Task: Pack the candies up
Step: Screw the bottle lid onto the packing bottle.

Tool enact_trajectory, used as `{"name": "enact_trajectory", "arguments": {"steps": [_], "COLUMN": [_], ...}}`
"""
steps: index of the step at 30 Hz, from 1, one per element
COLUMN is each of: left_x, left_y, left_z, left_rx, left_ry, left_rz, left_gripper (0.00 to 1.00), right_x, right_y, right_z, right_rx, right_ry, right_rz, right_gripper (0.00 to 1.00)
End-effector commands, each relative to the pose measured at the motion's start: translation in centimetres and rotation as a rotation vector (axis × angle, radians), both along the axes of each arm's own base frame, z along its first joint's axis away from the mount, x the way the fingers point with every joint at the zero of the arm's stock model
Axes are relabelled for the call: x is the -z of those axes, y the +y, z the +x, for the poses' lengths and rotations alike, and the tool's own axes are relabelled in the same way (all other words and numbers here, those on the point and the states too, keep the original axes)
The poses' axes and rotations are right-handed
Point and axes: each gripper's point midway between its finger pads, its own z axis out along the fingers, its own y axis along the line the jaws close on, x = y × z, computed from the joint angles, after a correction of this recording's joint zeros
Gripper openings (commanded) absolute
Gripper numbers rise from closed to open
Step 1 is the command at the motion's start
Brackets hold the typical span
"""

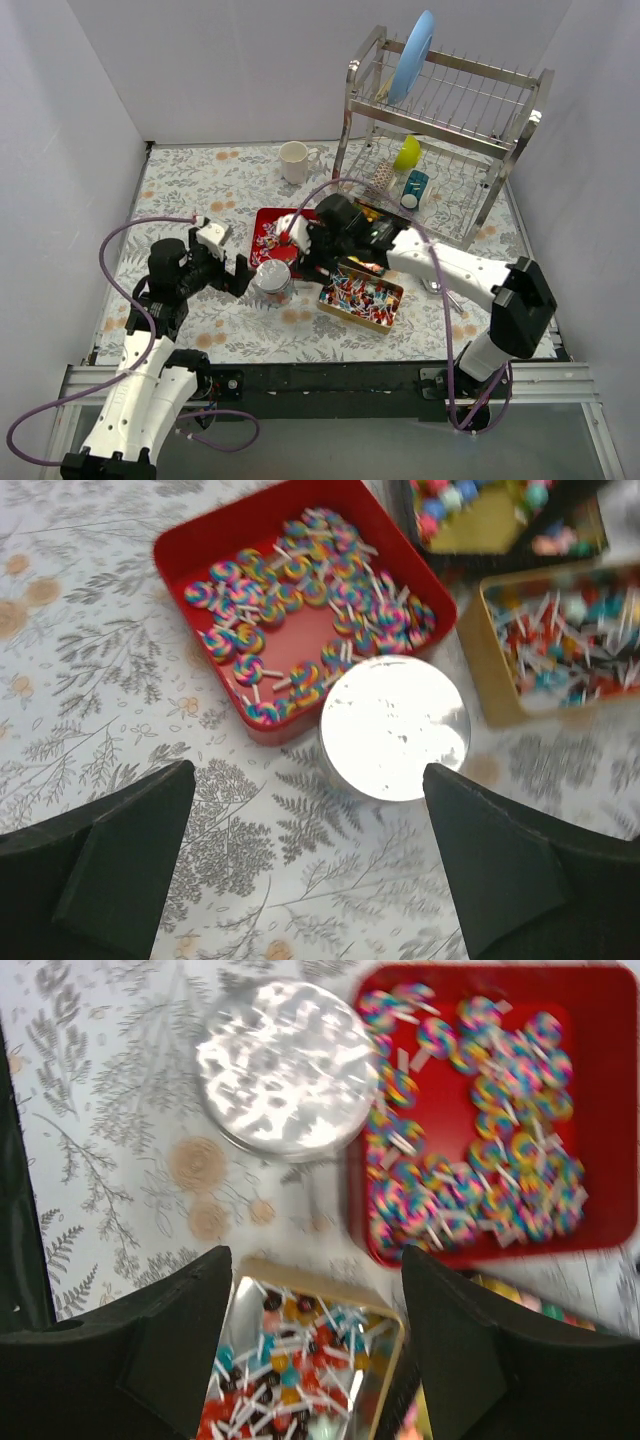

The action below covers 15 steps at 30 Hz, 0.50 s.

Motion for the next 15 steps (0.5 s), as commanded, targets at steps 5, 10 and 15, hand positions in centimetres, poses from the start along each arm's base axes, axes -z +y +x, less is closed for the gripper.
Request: {"name": "enact_trajectory", "arguments": {"steps": [5, 10, 15], "left_x": [5.9, 8.3, 8.3], "left_y": [-2.3, -2.6, -3.8], "left_z": [-5.7, -6.2, -5.9], "left_rx": [0.465, 0.477, 0.569], "left_ry": [-0.1, -0.083, -0.033], "left_rz": [0.2, 0.177, 0.134], "left_gripper": [0.98, 0.98, 0.98], "right_x": [-3.4, -3.6, -3.5], "right_y": [-5.8, -6.8, -7.0], "right_z": [3.3, 4.1, 4.7], "right_rx": [0.268, 0.278, 0.291], "right_ry": [0.142, 0.098, 0.088], "right_rz": [0.073, 0.077, 0.086], "right_gripper": [0.77, 0.77, 0.77]}}
